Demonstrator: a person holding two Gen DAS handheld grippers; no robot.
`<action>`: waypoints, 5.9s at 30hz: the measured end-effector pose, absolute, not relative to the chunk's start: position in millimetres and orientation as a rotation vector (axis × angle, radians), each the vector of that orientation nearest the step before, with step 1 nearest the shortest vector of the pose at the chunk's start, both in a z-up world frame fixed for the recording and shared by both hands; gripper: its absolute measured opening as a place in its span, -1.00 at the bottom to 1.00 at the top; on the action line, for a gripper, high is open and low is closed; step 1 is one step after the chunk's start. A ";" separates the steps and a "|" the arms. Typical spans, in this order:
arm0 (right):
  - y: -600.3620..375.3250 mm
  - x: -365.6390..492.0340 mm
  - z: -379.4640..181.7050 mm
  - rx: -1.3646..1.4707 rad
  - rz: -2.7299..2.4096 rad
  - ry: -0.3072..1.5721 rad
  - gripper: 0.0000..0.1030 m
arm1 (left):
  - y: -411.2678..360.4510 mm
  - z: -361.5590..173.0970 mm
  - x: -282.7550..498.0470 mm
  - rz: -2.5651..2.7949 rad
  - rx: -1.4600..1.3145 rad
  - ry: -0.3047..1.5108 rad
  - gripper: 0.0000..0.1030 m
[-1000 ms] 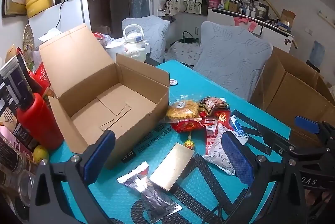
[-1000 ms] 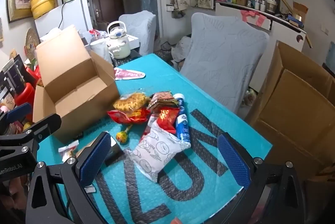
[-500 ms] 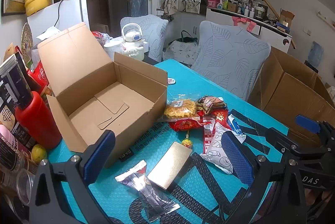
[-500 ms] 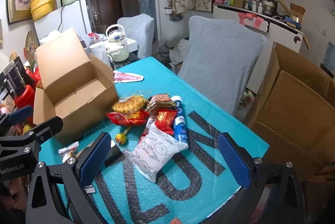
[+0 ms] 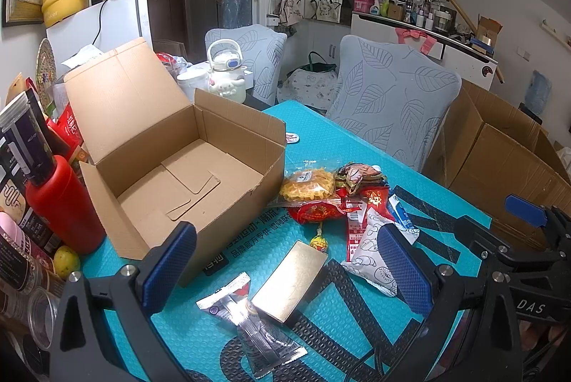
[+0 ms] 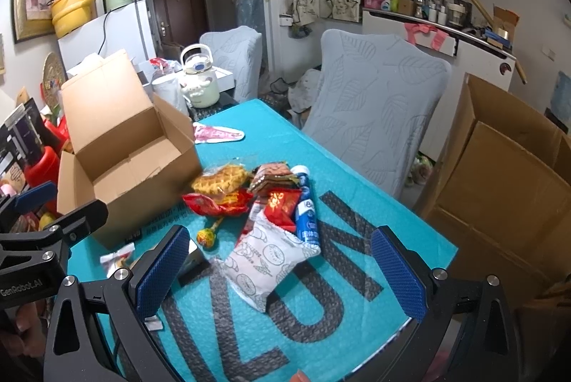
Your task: Organize snacks
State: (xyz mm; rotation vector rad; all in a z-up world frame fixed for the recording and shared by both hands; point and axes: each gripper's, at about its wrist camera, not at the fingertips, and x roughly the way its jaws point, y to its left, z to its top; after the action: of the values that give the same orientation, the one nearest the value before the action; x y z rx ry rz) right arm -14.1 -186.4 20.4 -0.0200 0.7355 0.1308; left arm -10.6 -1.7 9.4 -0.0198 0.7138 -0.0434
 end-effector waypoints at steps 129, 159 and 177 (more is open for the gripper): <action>-191.0 53.0 -116.0 0.129 0.427 0.914 0.97 | -12.8 -127.7 38.0 0.045 -0.054 1.088 -0.11; -206.9 -1.8 -115.3 0.036 0.565 1.016 0.04 | -39.1 -136.2 -11.9 -0.079 -0.051 1.119 -0.15; -197.8 -6.3 -114.0 0.023 0.538 0.979 -0.01 | -40.5 -126.7 -4.2 -0.084 -0.047 1.038 -0.15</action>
State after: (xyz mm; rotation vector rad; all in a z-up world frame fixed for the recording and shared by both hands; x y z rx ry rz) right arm -6.3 -197.8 -114.0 0.0232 0.9792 0.5381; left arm -4.2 -40.5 -126.7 -0.0475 1.0376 -0.0837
